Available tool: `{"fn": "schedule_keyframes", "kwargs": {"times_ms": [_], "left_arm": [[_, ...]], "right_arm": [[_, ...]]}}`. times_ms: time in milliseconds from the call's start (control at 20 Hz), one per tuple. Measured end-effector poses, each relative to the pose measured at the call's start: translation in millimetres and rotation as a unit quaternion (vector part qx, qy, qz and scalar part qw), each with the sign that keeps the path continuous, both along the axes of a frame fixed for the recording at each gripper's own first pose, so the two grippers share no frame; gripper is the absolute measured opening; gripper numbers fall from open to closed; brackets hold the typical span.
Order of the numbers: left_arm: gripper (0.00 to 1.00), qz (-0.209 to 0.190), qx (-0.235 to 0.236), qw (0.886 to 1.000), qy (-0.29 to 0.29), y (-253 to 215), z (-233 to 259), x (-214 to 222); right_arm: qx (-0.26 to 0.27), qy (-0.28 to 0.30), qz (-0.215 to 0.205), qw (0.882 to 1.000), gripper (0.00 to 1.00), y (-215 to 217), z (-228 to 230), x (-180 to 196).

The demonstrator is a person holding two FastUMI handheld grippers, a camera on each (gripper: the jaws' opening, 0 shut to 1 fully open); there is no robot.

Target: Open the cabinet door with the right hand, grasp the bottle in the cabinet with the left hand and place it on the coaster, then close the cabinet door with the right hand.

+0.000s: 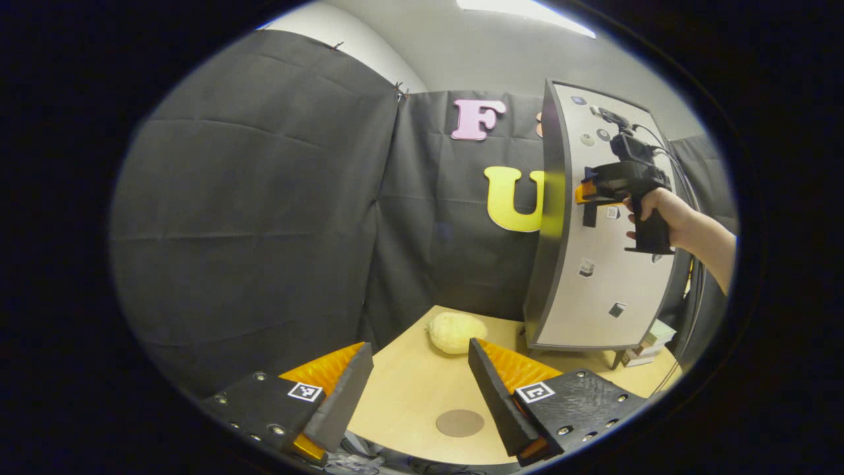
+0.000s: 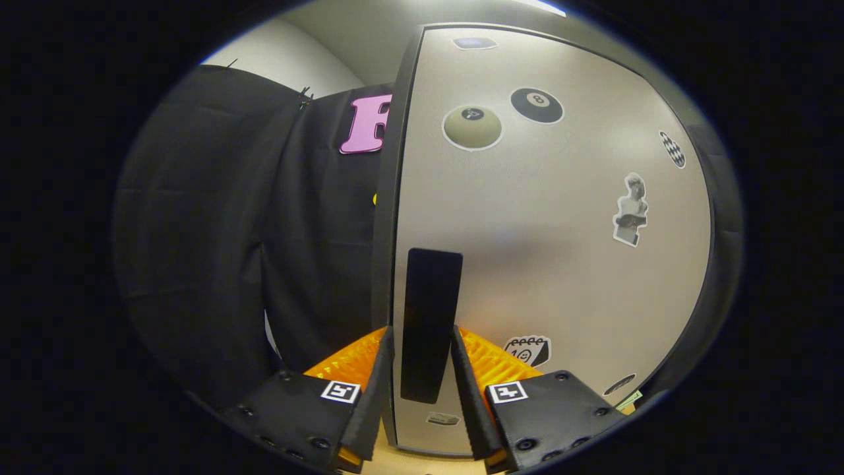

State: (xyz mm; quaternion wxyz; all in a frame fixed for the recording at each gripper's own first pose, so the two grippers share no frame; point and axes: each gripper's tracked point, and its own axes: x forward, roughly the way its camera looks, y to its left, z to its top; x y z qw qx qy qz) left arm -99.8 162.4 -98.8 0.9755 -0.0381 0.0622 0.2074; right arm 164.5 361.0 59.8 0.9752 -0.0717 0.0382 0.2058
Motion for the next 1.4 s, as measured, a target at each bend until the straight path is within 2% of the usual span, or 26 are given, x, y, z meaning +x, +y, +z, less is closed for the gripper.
{"fn": "schedule_keyframes", "kwargs": {"times_ms": [150,300,400,450,550,600,650,700,850,900,1000,1100,1150,1200,1350,1400], "left_arm": [[0.88,0.0,-0.004,1.0,0.002,1.3,-3.3,-3.6],[0.88,0.0,-0.002,1.0,0.002,2.7,-3.7,-7.3],[0.87,0.0,0.002,1.0,0.001,3.6,-2.0,-8.0],[0.88,0.0,0.003,1.0,0.0,4.0,-1.6,-9.0],[0.9,0.0,0.001,1.0,-0.003,2.2,-2.0,-12.4],[0.87,0.0,-0.001,1.0,-0.003,1.8,-3.6,-13.1],[0.87,-0.001,-0.004,1.0,-0.001,1.8,-4.0,-14.2],[0.88,-0.003,-0.007,1.0,0.001,1.0,-7.1,-12.2],[0.87,-0.009,-0.004,1.0,0.004,-1.8,-6.7,-6.0],[0.87,-0.012,-0.002,1.0,0.003,-4.0,-5.2,-2.8],[0.87,-0.02,0.002,1.0,0.002,-12.7,-1.2,-0.3],[0.9,-0.028,0.005,1.0,-0.001,-25.7,0.4,-9.1],[0.9,-0.033,0.006,0.999,-0.001,-31.5,1.8,-12.1],[0.88,-0.04,0.007,0.999,-0.001,-38.1,0.9,-11.8],[0.88,-0.058,0.017,0.998,0.0,-52.5,7.0,0.0],[0.88,-0.063,0.023,0.998,0.002,-56.8,7.3,1.4]], "right_arm": [[0.016,0.016,-0.014,1.0,0.39,-1.7,-1.8,2.2],[0.019,0.024,-0.024,0.999,0.33,-2.8,-2.0,1.6],[0.019,0.03,-0.03,0.999,0.33,-3.5,-4.4,1.6],[0.021,0.03,-0.031,0.999,0.27,-2.0,-3.2,1.7],[0.021,0.031,-0.024,0.999,0.26,-0.8,-2.6,-0.9],[0.023,0.033,-0.018,0.999,0.21,1.1,-1.9,-2.7],[0.025,0.036,-0.008,0.999,0.21,3.2,-3.0,-3.8],[0.023,0.036,0.002,0.999,0.16,4.0,-0.4,-5.3],[0.02,0.035,0.029,0.999,0.16,1.7,4.5,-14.2],[0.019,0.035,0.037,0.999,0.12,-1.4,5.7,-20.9],[0.018,0.029,0.053,0.998,0.16,-8.4,7.3,-43.3],[0.017,0.029,0.069,0.997,0.16,-12.7,7.7,-55.7],[0.017,0.032,0.076,0.996,0.12,-15.6,8.2,-62.7],[0.02,0.033,0.084,0.996,0.16,-19.7,8.6,-70.6],[0.027,0.04,0.096,0.994,0.16,-34.8,8.4,-87.4],[0.03,0.042,0.099,0.994,0.12,-38.6,7.1,-89.4]]}}
